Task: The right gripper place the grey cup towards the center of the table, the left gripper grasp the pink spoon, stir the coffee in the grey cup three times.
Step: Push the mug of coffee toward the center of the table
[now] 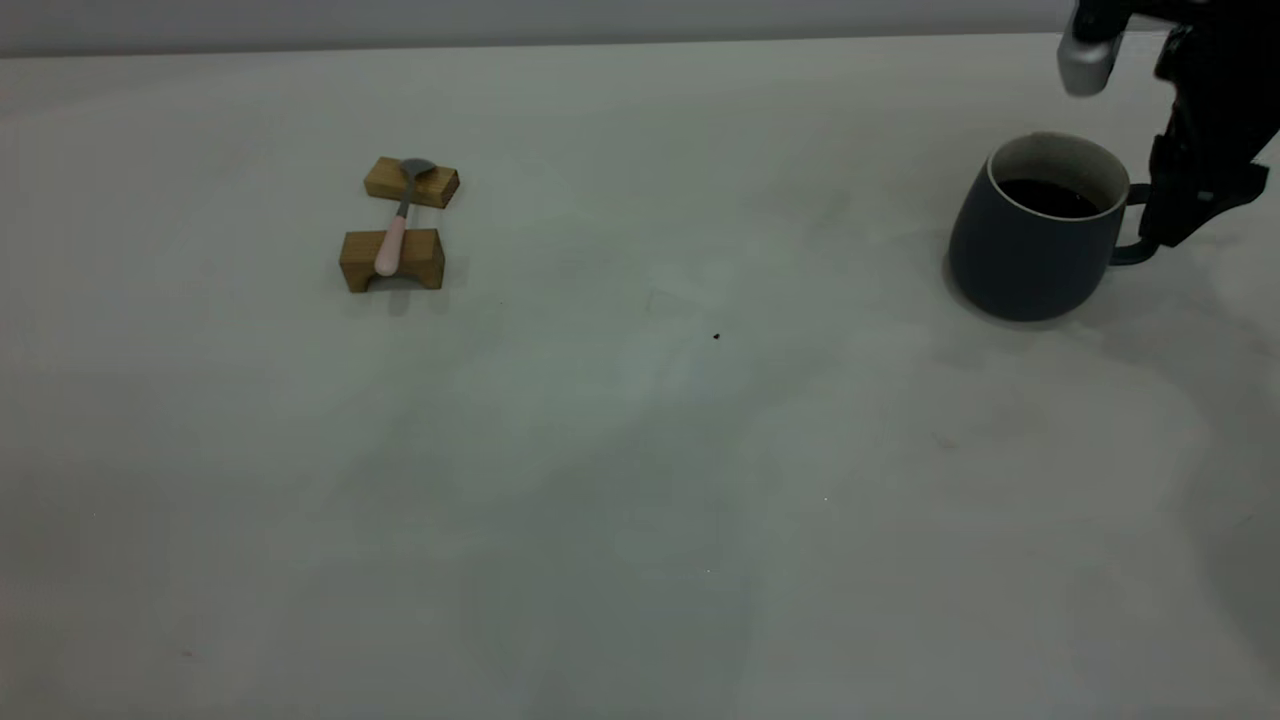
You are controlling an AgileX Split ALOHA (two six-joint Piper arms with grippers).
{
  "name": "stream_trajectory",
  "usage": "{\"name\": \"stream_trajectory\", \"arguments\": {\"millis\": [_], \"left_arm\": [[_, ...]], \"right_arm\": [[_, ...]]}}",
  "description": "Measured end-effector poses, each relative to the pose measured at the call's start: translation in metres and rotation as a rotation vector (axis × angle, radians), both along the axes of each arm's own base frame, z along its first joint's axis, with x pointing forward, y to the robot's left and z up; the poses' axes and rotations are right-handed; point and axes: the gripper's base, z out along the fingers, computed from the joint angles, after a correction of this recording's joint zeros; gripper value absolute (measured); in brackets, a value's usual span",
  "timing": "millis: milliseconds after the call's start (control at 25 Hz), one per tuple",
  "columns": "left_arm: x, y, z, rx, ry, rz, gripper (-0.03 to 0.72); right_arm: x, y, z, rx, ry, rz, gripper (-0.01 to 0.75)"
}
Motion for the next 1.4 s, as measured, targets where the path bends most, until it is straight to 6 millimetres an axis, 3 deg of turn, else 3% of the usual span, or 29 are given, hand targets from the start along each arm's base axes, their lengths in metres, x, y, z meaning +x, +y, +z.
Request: {"name": "stream_trajectory", "arguments": {"millis": [240,520,760,1000,1400], "left_arm": [[0.0,0.0,0.0,0.0,0.0,0.0,0.436],[0.0,0.0,0.0,0.0,0.0,0.0,0.436],[0.0,0.0,0.0,0.0,0.0,0.0,0.436],[0.0,0.0,0.0,0.001,0.0,-0.001,0.436],[0.0,0.0,0.0,0.001,0.0,-0.001,0.436]], "right_arm": [[0.004,0.0,-0.01,-0.003,0.0,0.016,0.63],[0.003,0.007,-0.012,0.047,0.012,-0.032,0.373],[0.0,0.032,-0.012,0.104,0.039,-0.044,0.201],[-0.004,0.065,-0.012,0.155,0.047,-0.031,0.187],[-0.018,0.139,-0.011,0.191,0.023,0.063,0.187]]}}
